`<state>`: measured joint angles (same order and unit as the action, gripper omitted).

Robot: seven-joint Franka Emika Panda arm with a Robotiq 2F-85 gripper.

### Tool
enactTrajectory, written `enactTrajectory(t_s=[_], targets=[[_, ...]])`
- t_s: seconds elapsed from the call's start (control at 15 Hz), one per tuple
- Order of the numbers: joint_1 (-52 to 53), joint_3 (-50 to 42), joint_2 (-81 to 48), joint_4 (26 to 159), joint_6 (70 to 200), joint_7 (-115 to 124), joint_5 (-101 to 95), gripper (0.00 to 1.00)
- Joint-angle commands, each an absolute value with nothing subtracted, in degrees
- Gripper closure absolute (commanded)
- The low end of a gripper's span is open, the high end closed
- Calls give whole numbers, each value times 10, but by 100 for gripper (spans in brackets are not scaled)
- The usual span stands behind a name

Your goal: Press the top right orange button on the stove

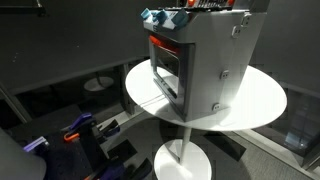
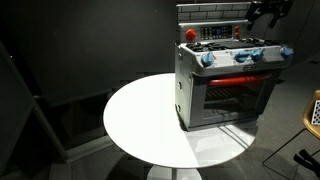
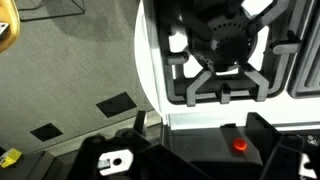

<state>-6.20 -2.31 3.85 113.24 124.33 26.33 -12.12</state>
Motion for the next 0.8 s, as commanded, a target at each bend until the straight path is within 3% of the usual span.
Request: enactTrajectory(t_s=[0.0,0.4,0.73], targets=[[-57,-28,81,1146,1172,225,-95,0],[-57,-25,113,1145,1035,189,-102,0],[-59,-24,105,1138,1019,197,-107,0]])
